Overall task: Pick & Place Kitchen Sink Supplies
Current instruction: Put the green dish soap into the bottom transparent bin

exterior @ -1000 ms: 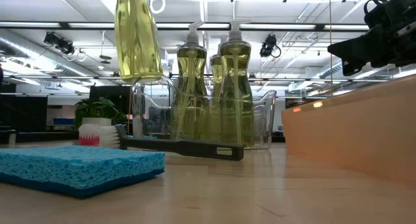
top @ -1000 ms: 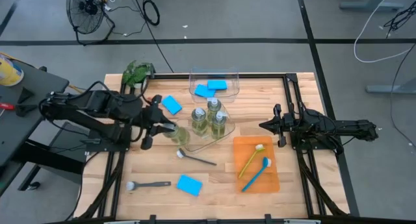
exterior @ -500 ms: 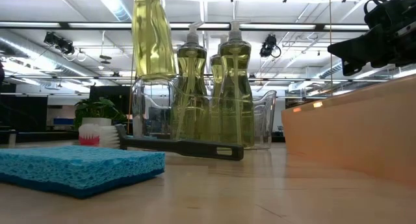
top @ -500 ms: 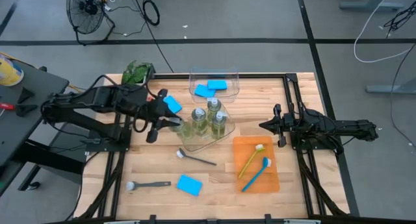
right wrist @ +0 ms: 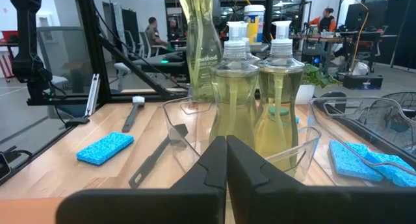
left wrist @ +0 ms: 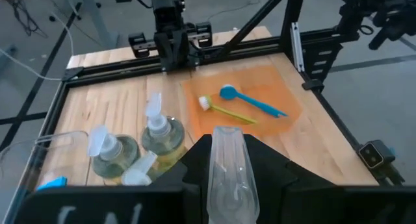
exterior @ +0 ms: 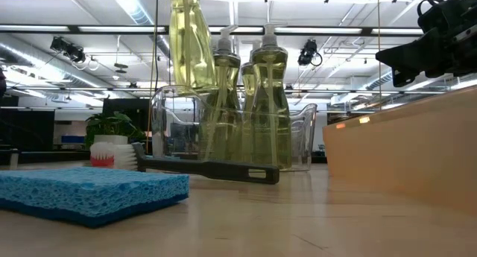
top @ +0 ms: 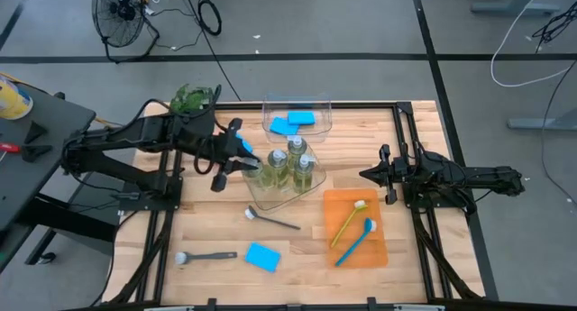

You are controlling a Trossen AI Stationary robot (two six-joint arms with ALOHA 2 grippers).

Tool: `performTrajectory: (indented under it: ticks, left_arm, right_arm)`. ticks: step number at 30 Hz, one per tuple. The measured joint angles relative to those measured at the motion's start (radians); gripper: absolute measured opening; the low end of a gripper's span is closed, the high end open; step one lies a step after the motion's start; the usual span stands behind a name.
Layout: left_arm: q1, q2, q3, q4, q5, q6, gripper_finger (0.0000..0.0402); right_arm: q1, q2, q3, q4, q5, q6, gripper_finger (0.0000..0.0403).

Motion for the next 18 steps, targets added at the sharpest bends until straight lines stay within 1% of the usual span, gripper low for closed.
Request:
performTrajectory:
  ticks: [4,6,8,14,18]
  left_arm:
    - [0.013,0.019,0.001,-0.001,0.009,0.029,0.0075]
    - [0.021,0.029,0.000,-0.009,0.039,0.036,0.0074]
    - [0.022,0.041,0.000,-0.009,0.061,0.026,0.0074]
    - [0.014,0.069,-0.015,-0.014,0.073,0.018,0.0074]
    - [0.012,0.106,-0.016,-0.006,0.110,0.014,0.0074]
  right_arm:
    - [0.000,0.000,0.000,0.000,0.000,0.000,0.0007]
    - [0.000,0.000,0.000,0.001,0.003,0.000,0.0007]
    - [0.000,0.000,0.000,0.000,0.001,0.000,0.0007]
    - [0.000,0.000,0.000,0.000,0.000,0.000,0.0007]
    - [0.000,0.000,0.000,0.003,0.000,0.000,0.0007]
